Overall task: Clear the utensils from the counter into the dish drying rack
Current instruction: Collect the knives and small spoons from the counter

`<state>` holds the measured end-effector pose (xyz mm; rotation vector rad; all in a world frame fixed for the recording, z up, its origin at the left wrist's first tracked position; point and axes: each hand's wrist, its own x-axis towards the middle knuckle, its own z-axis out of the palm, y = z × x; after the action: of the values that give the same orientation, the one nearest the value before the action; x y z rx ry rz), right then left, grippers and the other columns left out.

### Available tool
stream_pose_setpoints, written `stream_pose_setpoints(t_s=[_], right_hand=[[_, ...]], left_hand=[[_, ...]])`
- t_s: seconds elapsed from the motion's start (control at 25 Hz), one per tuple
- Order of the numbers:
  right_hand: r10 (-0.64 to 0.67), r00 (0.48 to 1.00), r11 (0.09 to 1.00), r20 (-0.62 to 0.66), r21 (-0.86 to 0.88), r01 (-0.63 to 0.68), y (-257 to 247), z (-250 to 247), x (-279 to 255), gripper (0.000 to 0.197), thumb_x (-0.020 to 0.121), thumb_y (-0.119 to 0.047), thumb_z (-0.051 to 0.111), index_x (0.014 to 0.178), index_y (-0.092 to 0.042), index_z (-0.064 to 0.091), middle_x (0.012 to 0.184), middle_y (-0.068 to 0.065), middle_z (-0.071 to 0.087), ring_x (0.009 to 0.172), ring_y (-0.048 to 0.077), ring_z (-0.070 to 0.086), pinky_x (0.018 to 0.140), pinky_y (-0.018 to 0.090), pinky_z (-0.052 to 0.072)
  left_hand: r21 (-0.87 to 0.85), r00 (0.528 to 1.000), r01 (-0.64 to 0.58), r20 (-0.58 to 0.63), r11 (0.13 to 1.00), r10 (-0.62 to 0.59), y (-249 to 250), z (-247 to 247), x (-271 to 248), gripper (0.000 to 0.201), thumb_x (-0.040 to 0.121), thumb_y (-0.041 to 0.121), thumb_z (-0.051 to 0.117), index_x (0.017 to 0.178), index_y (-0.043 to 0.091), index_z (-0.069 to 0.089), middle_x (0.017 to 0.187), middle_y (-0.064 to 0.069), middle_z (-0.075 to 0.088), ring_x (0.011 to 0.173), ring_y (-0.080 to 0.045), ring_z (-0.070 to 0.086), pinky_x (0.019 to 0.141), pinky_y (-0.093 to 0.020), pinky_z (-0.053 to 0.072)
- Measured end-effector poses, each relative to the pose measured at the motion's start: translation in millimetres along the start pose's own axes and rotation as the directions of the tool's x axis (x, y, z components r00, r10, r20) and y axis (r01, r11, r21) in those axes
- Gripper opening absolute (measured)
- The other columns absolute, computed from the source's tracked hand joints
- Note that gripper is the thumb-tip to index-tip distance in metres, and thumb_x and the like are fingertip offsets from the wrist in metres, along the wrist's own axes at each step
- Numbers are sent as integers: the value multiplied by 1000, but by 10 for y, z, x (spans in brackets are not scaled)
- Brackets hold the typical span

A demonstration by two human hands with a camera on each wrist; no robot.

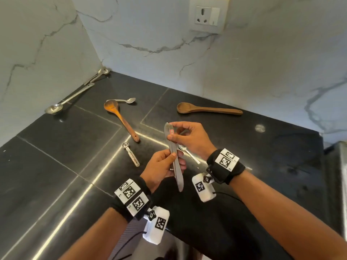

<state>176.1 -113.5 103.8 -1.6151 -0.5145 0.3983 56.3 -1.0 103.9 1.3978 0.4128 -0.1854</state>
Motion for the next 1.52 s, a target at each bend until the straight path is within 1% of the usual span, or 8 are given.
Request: stream_pose_setpoints(t_s=[0.28, 0.52, 0.76, 0.92, 1.08, 1.24, 1.36, 1.52], right_hand=[[92, 985, 951, -143, -279, -130, -15, -216, -592, 51, 89, -54, 60, 135, -32, 57, 101, -5, 69, 90, 17, 70, 84, 42, 59], [141, 980, 936, -138, -304, -177, -11, -339, -1452, 51, 99, -32, 56, 148, -31, 40, 104, -4, 65, 87, 11, 67, 75, 29, 55], [66, 958, 881, -279, -435, -188, -234, -662, -1928, 25, 100, -25, 53, 121, -23, 67, 71, -3, 64, 60, 8, 57, 61, 31, 50], [29, 960, 723, -278, -658, -212, -612, -1172, -2212, 15, 100, -30, 48, 98, -28, 63, 74, -10, 59, 68, 8, 57, 70, 40, 53], [-41, 952, 478, -303, -843, -247, -1143, -1882, -2575, 15, 101, -30, 43, 105, -26, 57, 87, -8, 59, 79, 14, 58, 75, 38, 49], [-73, 917, 248, -392, -898, -364, -1722, -2711, -3132, 20, 100, -31, 42, 107, -27, 60, 92, -1, 65, 86, 22, 61, 75, 39, 47], [-55, 880, 186, -472, -871, -456, -2040, -3347, -3701, 18, 100, -26, 45, 100, -25, 63, 82, -6, 61, 81, 22, 59, 71, 38, 42], [-49, 802, 174, -596, -796, -580, -2174, -3925, -4364, 21, 97, -20, 49, 83, -25, 64, 68, -8, 60, 71, 19, 58, 62, 34, 39]], left_hand=[[8, 992, -12, 128, 1000, 11, -25, 267, -25, 28, 102, 18, 42, 113, 0, 62, 98, -14, 71, 94, -27, 70, 72, -33, 56], [-242, 984, 10, 175, 970, 34, 31, 615, -73, 23, 101, 21, 43, 102, 15, 65, 93, -1, 71, 96, -20, 67, 66, -25, 52], [-146, 954, -18, 292, 989, 61, -52, 1181, -237, 26, 102, 28, 42, 98, 24, 67, 94, 3, 69, 99, -15, 57, 81, -34, 39], [-115, 904, -89, 407, 989, 129, 92, 1650, -364, 27, 101, 32, 43, 109, 24, 68, 106, -1, 69, 106, -16, 58, 84, -36, 40], [5, 858, -225, 474, 974, 196, 319, 2332, -489, 26, 98, 37, 48, 110, 23, 67, 119, 1, 68, 115, -13, 58, 88, -37, 45], [119, 728, -493, 599, 862, 334, 360, 3091, -664, 25, 96, 25, 55, 119, 19, 64, 116, 6, 65, 106, 2, 58, 85, -18, 46], [199, 663, -617, 653, 761, 367, 283, 3614, -769, 29, 92, 30, 61, 121, 29, 60, 126, 9, 57, 116, -1, 51, 92, -22, 44], [215, 686, -580, 649, 786, 329, 204, 4073, -807, 42, 89, 36, 64, 129, 33, 53, 138, 10, 48, 124, -3, 43, 97, -28, 42]])
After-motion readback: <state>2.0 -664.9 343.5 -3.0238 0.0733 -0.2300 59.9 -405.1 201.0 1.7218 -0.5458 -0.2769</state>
